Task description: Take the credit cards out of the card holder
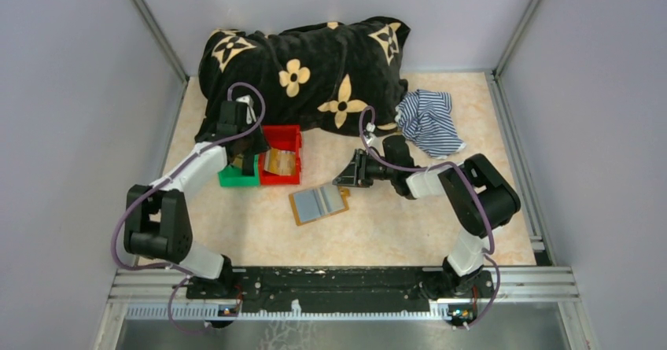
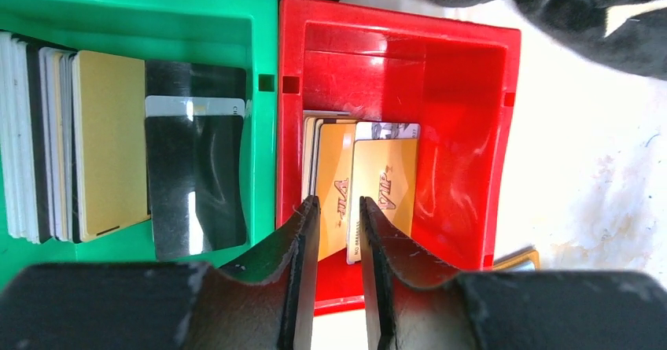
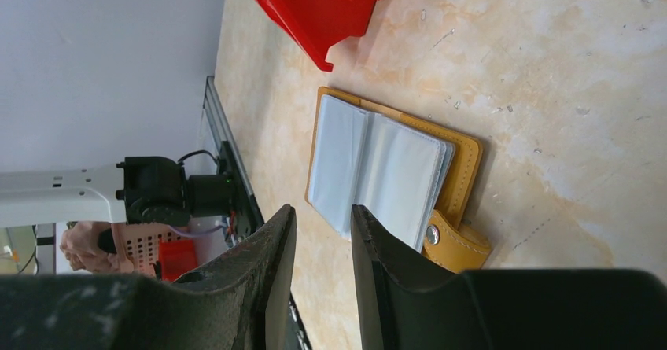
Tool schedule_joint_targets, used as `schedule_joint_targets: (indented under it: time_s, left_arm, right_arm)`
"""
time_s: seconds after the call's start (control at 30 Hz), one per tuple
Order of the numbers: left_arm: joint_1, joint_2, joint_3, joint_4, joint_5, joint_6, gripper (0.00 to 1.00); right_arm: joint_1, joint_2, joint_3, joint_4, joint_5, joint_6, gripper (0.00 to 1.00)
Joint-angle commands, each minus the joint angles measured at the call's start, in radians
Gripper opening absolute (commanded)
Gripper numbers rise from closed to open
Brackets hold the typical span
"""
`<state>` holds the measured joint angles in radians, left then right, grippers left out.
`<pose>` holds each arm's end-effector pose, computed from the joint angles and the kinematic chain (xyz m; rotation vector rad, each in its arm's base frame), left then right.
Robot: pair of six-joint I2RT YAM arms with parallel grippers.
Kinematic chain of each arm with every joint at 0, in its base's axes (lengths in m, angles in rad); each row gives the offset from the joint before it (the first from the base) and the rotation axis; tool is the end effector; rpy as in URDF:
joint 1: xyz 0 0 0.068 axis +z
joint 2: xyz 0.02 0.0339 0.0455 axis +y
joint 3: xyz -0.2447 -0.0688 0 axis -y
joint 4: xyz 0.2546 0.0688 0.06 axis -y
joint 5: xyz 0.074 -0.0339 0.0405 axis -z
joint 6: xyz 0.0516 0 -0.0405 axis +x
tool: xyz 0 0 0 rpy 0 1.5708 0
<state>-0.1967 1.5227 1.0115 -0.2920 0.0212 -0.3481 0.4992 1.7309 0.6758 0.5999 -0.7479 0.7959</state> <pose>0.3399 -0.0689 0.1953 -0.1707 2.3865 -0.2844 0.2793 0.1922 0.1140 -0.2076 2.2561 1.5169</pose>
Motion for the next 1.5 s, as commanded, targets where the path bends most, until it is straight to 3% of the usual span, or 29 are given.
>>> schedule_joint_targets:
  time_s: [0.0, 0.17, 0.33, 0.5, 0.63, 0.7, 0.77, 1.17, 1.47]
  left_arm:
    - [-0.015, -0.069, -0.012, 0.024, 0.032, -0.01, 0.31]
    - [-0.098, -0.18, -0.101, 0.176, 0.205, -0.005, 0.34]
    - [-0.308, -0.255, -0.195, 0.304, 0.213, 0.013, 0.35]
    - [-0.445, -0.283, -0.354, 0.453, 0.214, -0.032, 0.33]
    - [-0.472, -0.249, -0.45, 0.52, 0.218, -0.089, 0.32]
    - [-0.482, -0.253, -0.485, 0.527, 0.195, -0.118, 0.31]
    - [-0.488, -0.276, -0.52, 0.524, 0.177, -0.134, 0.31]
    - [-0.53, -0.384, -0.595, 0.293, 0.001, -0.161, 0.29]
    - [-0.53, -0.29, -0.621, 0.249, -0.047, -0.226, 0.29]
  right_arm:
    - [-0.005, -0.005, 0.026, 0.054, -0.011, -0.004, 0.33]
    - [-0.005, -0.022, 0.045, -0.05, 0.046, -0.069, 0.35]
    - [-0.005, -0.069, 0.105, -0.313, 0.215, -0.256, 0.38]
    - [-0.004, -0.139, 0.126, -0.437, 0.336, -0.338, 0.38]
    - [-0.004, -0.131, 0.119, -0.445, 0.34, -0.339, 0.22]
    - [0.0, -0.131, 0.105, -0.438, 0.332, -0.33, 0.07]
    - [0.013, -0.143, 0.097, -0.444, 0.346, -0.334, 0.0]
    - [0.11, -0.16, 0.106, -0.502, 0.382, -0.374, 0.0]
    - [0.143, -0.154, 0.054, -0.465, 0.374, -0.354, 0.0]
